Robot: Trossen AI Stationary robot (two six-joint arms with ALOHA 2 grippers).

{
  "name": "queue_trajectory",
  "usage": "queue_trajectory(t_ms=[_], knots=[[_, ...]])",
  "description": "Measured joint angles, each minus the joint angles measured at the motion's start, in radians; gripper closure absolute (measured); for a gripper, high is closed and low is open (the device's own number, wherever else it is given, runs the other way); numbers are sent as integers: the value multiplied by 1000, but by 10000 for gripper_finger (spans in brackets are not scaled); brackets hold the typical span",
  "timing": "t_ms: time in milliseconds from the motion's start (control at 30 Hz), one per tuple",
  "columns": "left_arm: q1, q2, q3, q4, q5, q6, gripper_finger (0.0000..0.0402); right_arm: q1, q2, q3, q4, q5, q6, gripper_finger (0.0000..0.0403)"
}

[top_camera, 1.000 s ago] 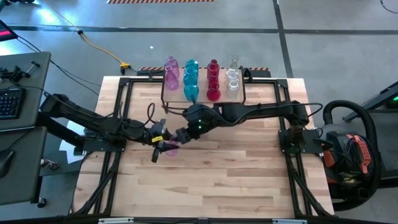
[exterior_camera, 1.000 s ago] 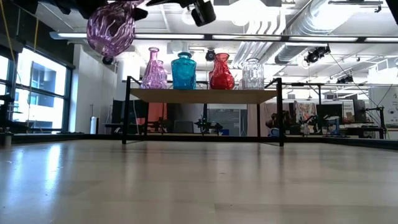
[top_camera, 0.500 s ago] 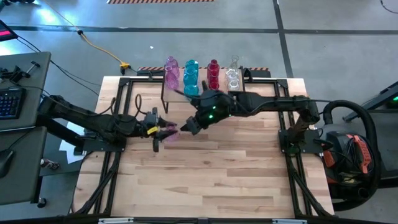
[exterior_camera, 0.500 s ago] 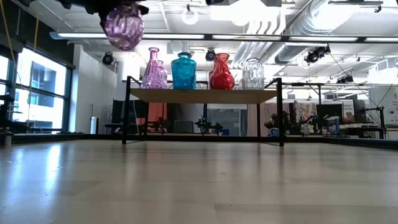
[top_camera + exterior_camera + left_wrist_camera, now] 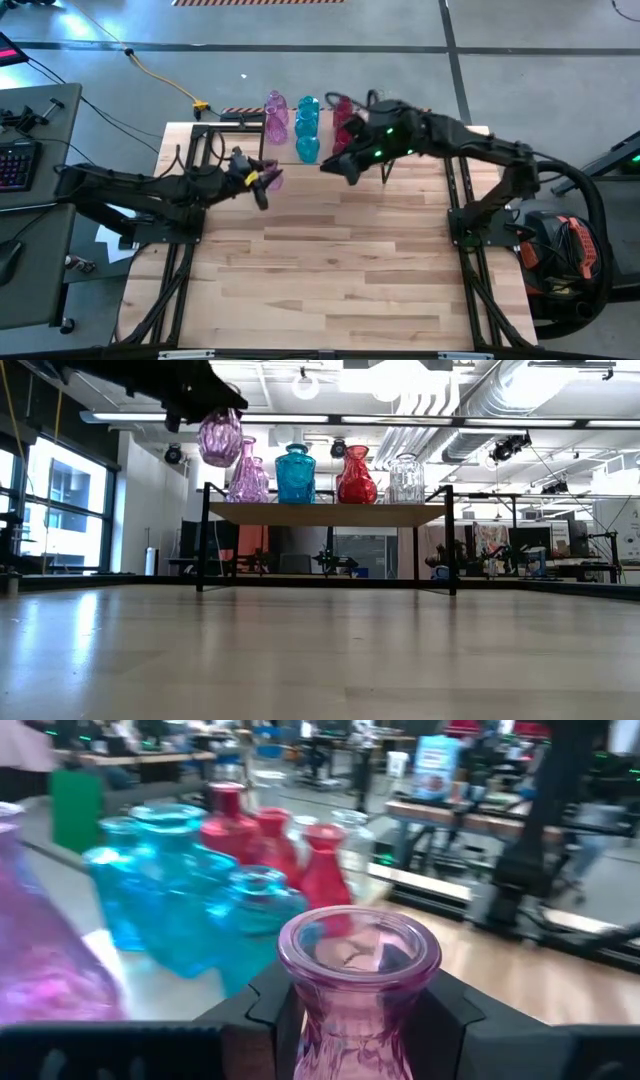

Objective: Sort vases onto shelf
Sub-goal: Put the violet vase on the shelf aligned with the other violet vases

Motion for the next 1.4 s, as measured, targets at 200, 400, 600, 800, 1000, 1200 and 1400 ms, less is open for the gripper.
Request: queue_trajectory(t_ms=[200,400,600,800,1000,1200,1400], knots=[[109,0,0,1,0,-16,285,-53,-86,0,-126,10,-128,271],[184,4,0,7,58,10,284,-74,-190,0,-252,23,-308,271],[254,19,0,33,71,14,284,-74,-313,0,-350,142,-443,271],[311,61,1,84,128,14,284,-74,-436,-1,-460,253,-496,271],[321,93,1,89,128,14,284,-74,-631,-167,-419,290,-553,271],[321,104,1,120,128,43,284,-74,-921,-533,-216,246,-503,271],[347,104,1,133,123,51,284,-74,-1165,-872,-24,181,-482,271]])
